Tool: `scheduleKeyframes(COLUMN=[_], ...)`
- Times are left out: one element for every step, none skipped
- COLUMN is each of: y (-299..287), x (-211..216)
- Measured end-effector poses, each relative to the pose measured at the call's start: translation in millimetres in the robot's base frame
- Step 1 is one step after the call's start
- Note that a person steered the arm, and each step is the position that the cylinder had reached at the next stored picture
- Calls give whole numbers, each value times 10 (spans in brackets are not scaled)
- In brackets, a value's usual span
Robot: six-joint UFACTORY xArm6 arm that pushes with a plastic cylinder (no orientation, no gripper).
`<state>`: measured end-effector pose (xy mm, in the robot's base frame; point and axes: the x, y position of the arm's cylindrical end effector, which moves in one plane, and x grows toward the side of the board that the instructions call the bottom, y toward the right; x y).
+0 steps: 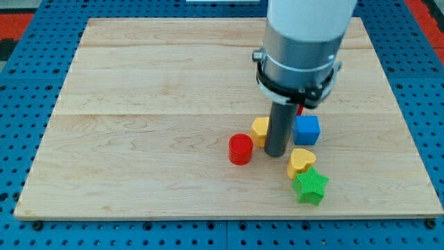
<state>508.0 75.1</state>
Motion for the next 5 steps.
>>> scheduleKeyframes(y=[-104,-437,-510,-727,-730], x=[-248,-279,-496,-970,-1234])
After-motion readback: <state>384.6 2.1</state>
